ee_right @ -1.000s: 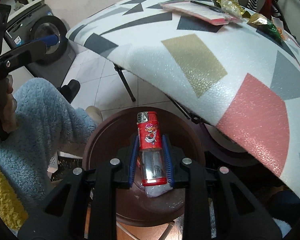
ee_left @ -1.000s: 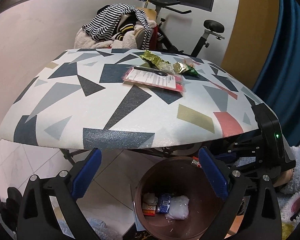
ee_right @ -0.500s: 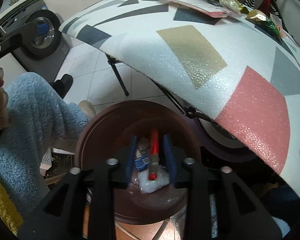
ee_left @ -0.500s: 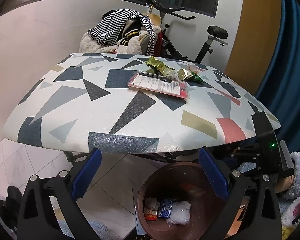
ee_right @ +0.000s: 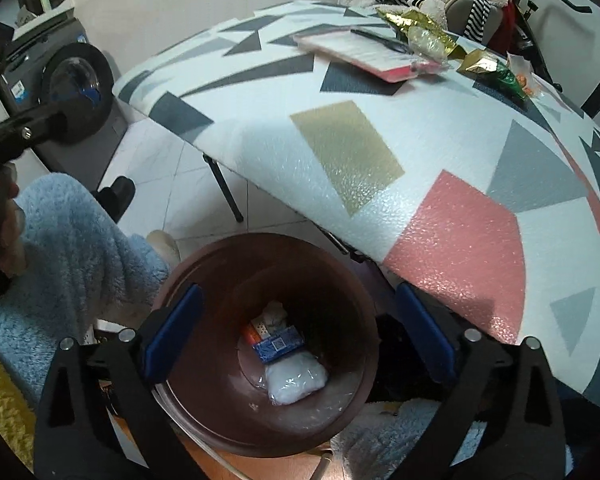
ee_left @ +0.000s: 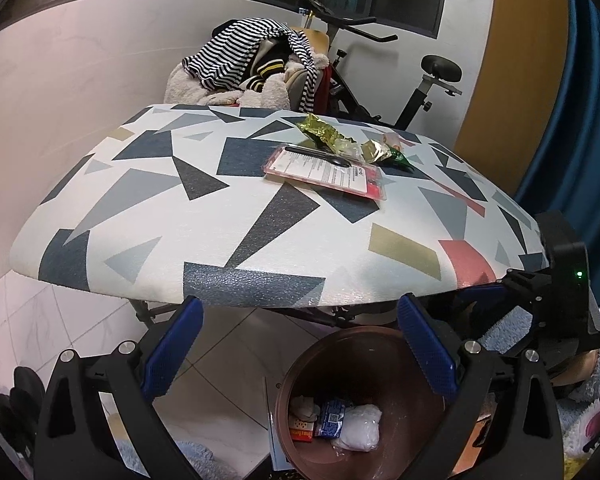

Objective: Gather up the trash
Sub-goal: 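Open both tools to drop the lighter and tissue into the bin, then raise both tools back over the table, then grasp the clear orange-print snack bag with the right tool while the left tool grasps the gold foil wrapper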

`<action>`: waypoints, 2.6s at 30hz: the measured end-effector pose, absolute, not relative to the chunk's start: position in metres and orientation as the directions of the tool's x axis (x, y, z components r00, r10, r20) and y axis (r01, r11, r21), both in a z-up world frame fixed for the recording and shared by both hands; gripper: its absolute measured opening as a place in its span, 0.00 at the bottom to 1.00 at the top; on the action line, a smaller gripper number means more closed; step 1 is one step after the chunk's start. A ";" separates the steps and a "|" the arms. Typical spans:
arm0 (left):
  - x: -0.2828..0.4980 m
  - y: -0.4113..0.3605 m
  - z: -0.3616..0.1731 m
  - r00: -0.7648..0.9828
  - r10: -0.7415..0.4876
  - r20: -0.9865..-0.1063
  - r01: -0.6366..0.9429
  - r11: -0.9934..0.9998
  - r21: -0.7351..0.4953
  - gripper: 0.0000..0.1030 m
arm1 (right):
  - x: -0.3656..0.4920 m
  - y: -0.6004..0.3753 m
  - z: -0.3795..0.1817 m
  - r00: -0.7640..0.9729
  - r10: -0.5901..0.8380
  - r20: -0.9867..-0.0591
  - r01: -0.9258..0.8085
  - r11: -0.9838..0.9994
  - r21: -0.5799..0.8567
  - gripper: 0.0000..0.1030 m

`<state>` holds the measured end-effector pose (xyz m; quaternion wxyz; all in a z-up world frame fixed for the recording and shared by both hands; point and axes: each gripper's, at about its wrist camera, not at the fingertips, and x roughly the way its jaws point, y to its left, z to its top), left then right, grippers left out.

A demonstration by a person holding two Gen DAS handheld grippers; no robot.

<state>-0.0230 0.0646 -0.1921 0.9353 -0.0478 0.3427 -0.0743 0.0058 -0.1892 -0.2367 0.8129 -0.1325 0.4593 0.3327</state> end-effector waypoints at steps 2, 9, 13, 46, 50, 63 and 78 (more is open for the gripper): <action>-0.022 0.065 -0.192 0.754 -0.171 -0.634 0.103 0.984 -0.142 0.92 | 0.006 -0.188 -0.235 0.355 0.424 -0.833 -0.665 0.741 0.094 0.93; -0.022 0.066 -0.193 0.755 -0.166 -0.634 0.095 0.985 -0.144 0.92 | 0.007 -0.191 -0.231 0.337 0.462 -0.820 -0.664 0.734 0.140 0.93; -0.022 0.067 -0.193 0.756 -0.164 -0.633 0.093 0.985 -0.145 0.92 | 0.006 -0.190 -0.230 0.333 0.465 -0.821 -0.669 0.730 0.142 0.93; 0.101 0.089 -0.141 0.754 -0.244 -0.609 0.099 0.960 -0.262 0.92 | 0.157 -0.283 -0.156 0.583 0.339 -0.738 -0.385 0.916 0.117 0.93; 0.140 0.092 -0.131 0.750 -0.275 -0.602 0.111 0.949 -0.295 0.92 | 0.206 -0.284 -0.149 0.606 0.325 -0.726 -0.373 0.922 0.102 0.86; 0.252 0.094 -0.132 0.686 -0.344 -0.641 0.099 0.917 -0.386 0.92 | 0.350 -0.249 -0.178 0.534 0.218 -0.817 -0.248 0.964 0.095 0.74; 0.356 0.073 -0.198 0.539 -0.484 -0.689 -0.002 0.818 -0.575 0.64 | 0.327 -0.290 -0.167 0.632 0.309 -0.711 -0.235 0.950 0.204 0.15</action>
